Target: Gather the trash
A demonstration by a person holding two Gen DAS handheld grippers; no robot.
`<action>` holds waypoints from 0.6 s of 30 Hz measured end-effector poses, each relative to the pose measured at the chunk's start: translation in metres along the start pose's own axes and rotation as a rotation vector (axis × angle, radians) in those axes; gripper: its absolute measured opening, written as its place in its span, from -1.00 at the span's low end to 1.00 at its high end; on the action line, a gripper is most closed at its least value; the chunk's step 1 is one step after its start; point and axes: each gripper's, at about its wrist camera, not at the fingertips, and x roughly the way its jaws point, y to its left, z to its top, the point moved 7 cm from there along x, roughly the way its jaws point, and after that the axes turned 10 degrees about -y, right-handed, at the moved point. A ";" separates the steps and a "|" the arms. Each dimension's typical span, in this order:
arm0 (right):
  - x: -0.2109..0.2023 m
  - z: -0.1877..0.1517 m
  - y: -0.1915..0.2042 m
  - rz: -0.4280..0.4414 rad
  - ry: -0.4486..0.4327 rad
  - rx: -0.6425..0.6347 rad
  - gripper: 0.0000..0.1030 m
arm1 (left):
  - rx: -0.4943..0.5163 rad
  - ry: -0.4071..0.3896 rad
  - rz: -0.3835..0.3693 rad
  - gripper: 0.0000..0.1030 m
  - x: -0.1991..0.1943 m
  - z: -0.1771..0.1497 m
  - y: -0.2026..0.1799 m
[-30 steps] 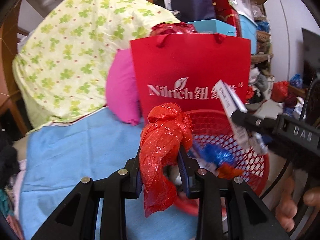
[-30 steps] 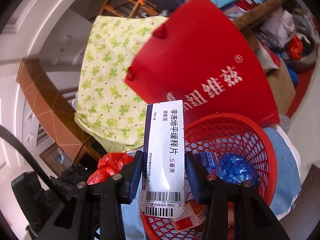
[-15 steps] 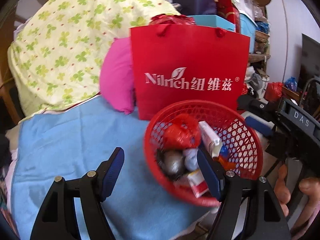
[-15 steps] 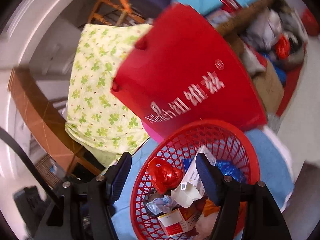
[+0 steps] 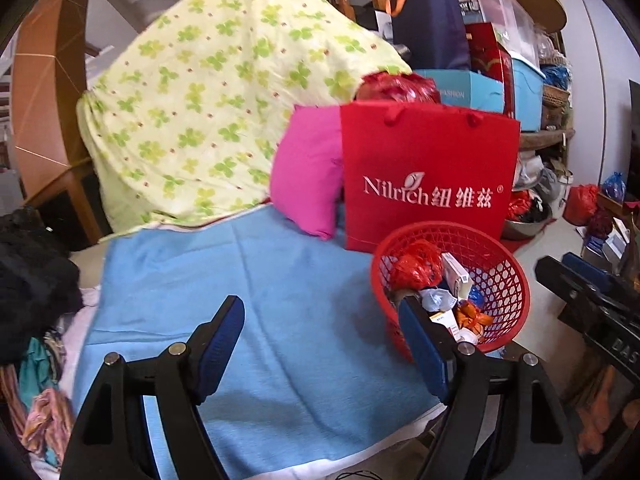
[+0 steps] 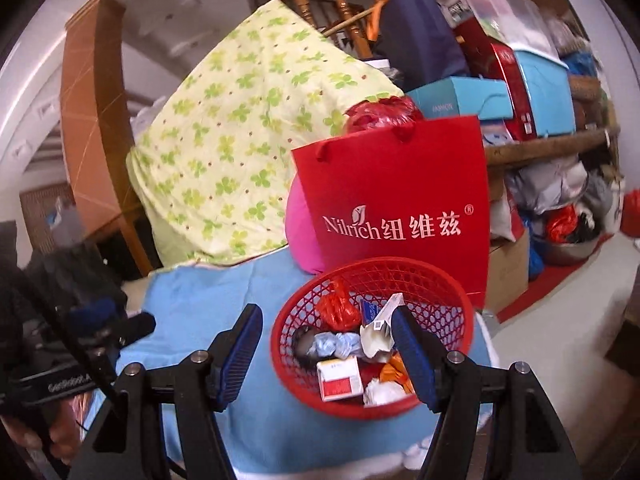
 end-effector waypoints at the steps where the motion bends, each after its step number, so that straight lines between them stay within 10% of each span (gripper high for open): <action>1: -0.008 0.003 0.004 -0.002 0.003 -0.014 0.37 | 0.001 -0.009 0.010 0.59 -0.006 0.002 0.002; 18: -0.093 0.043 0.041 -0.049 -0.003 -0.137 0.40 | 0.025 -0.118 0.122 0.94 -0.101 0.024 0.017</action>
